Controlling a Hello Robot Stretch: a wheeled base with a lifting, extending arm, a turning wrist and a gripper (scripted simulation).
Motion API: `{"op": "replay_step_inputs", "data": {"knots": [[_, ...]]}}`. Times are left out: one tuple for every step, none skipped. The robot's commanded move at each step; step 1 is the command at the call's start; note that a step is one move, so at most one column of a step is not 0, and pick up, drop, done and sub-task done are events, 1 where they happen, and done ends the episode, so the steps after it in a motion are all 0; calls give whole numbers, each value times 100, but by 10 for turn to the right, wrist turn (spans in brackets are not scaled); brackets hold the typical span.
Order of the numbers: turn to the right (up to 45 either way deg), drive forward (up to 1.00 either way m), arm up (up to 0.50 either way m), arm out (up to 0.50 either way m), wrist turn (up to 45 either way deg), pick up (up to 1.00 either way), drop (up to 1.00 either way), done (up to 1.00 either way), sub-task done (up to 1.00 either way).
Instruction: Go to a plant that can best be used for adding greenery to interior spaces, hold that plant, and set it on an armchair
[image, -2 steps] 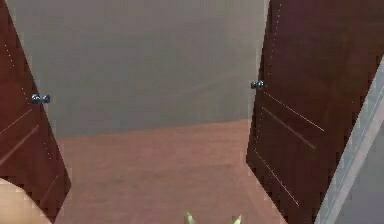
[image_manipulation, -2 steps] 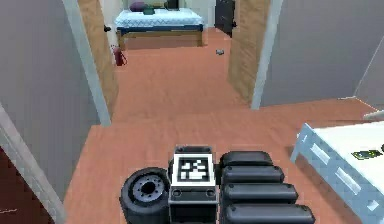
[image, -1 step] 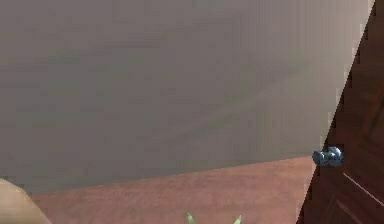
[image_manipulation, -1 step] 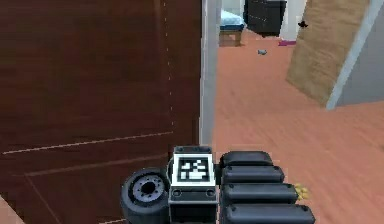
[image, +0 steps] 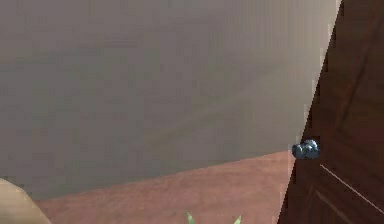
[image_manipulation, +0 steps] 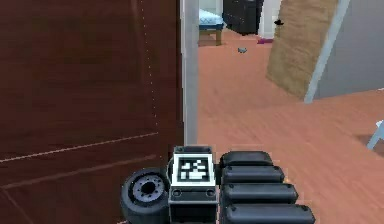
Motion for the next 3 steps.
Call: {"op": "replay_step_inputs", "data": {"knots": [[0,80,0,0,0,0,0,0,0],[360,0,0,0,0,0,0,0,0],[0,50,0,0,0,0,0,0,0]]}}
